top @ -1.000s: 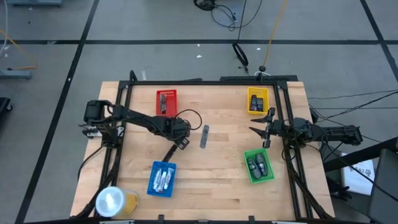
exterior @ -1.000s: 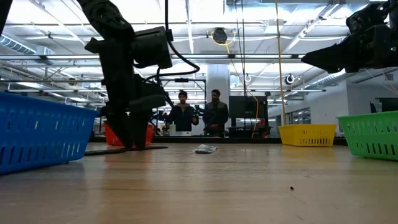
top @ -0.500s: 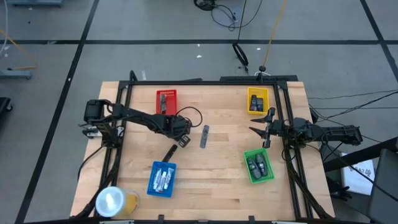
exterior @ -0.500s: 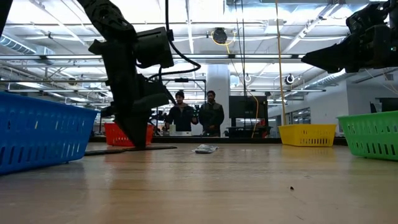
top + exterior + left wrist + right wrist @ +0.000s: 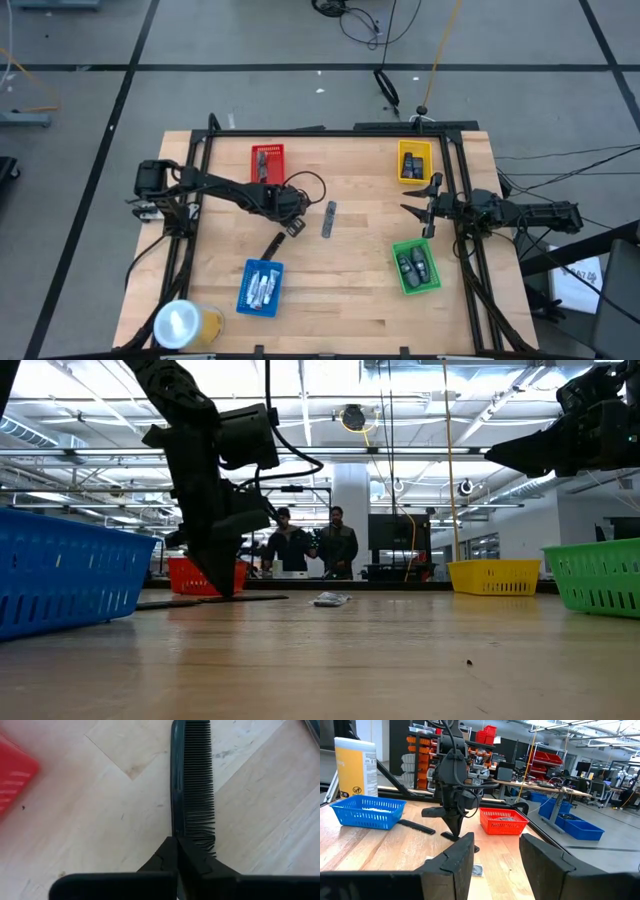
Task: Pick & Place Travel size toiletries
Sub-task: Put the top left black comb into the orange basket
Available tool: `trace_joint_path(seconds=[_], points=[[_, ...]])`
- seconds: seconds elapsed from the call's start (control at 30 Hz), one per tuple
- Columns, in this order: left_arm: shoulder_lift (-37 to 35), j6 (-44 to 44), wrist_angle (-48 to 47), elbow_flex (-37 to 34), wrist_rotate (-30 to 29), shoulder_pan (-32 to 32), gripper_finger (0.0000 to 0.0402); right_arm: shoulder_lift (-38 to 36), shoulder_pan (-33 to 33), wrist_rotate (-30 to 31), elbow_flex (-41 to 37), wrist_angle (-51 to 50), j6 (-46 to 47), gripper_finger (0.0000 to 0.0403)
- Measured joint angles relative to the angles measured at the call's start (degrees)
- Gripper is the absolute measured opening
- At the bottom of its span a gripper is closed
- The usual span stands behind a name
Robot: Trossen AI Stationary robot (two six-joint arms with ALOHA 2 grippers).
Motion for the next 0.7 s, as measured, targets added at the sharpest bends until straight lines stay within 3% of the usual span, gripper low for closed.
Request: trace_joint_path(seconds=[0.3, 0.7], points=[[-7.0, 0.6, -2.8, -0.2, 0.2, -0.1, 0.0001, 0.0, 0.0, 0.0, 0.0, 0.0, 0.0, 0.0151], [-7.3, 5.0, -3.9, -0.1, 3.0, 0.0, 0.0000, 0.0, 0.0, 0.0, 0.0, 0.1, 0.0, 0.0151]])
